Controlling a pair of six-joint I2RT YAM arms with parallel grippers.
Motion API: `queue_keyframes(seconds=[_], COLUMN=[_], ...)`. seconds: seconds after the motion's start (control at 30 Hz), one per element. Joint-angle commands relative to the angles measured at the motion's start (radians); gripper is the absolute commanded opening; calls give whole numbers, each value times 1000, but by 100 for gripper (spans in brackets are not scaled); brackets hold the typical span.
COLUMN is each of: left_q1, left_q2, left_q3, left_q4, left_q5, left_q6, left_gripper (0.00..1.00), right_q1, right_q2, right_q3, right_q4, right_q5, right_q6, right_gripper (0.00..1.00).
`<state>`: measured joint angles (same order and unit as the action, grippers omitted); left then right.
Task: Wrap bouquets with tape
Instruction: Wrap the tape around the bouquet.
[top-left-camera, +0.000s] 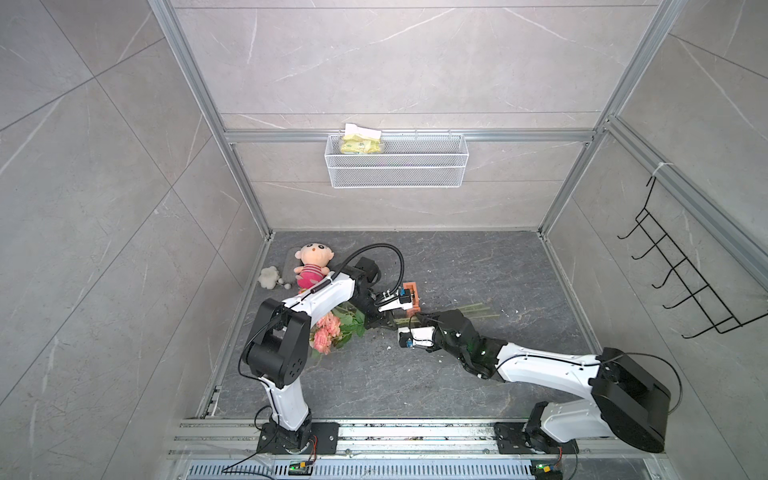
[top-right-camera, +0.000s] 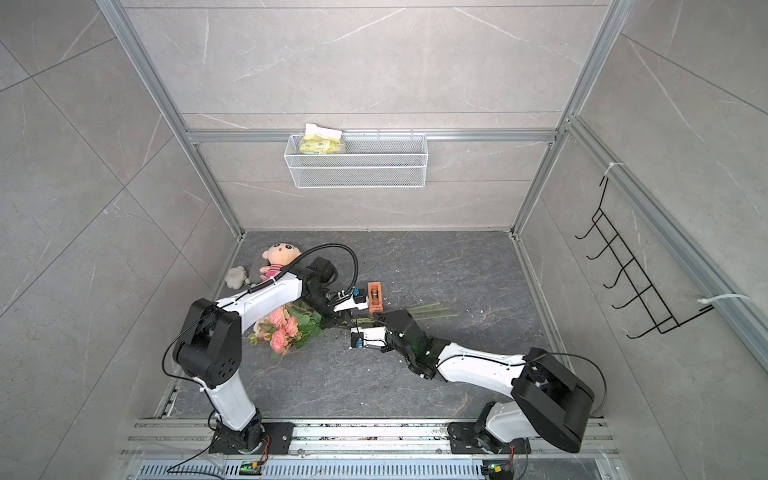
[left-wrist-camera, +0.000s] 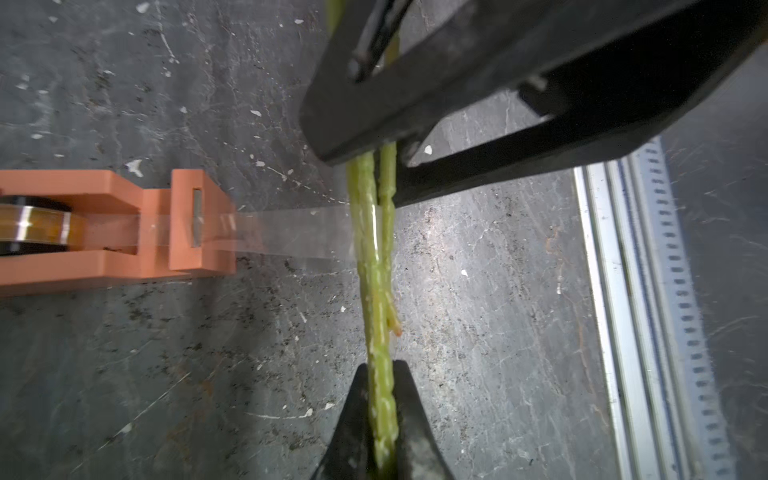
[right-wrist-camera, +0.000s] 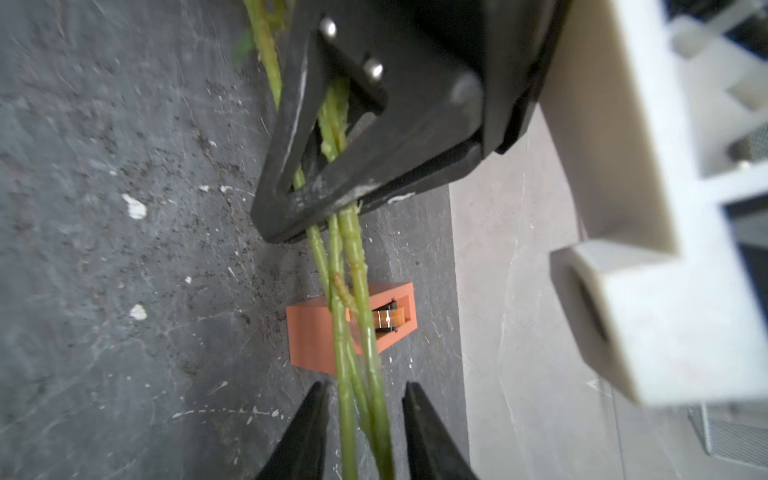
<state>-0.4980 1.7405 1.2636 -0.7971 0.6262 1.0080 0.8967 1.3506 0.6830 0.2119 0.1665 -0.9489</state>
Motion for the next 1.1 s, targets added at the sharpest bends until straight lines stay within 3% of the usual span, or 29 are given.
queue_keyframes(seconds=[0.0,0.07,0.1,0.17,0.3,0.4,0.6,0.93,1.07], left_q1=[-36,-62,-76,-102,-150,-180,-232,-275,-282], left_q2=[-135,-187,-210,-245,-296,-328,-362,-357,-365], left_q3=[-55,-102,-131,-167,-239,-292,-368,-403,-409], left_q4=[150,231,271,330,450,542,708,811,824], left_q5=[-115,-186,-221,-289,-418,-491,-626,-713,-701], left_q6=[-51,-61,-58,-51,-26,2,58,131,133], left_gripper=[0,0,0,0,0,0,0,0,0], right_q1=[-50,-124,-184,-268,-400,-455,-457,-449,-444], right_q2=[-71,-90,-93,-90,-64,42,313,512,575], right_q3=[147,229,278,348,420,532,759,875,897], right_q4=[-461,-642,-734,-860,-940,-1032,-1262,-1358,-1361], right_q5=[-218,-373,-513,-669,-713,-772,-875,-967,-939], right_q6=[300,421,473,497,495,461,366,252,261], right_gripper=[55,63,67,70,71,71,68,66,61])
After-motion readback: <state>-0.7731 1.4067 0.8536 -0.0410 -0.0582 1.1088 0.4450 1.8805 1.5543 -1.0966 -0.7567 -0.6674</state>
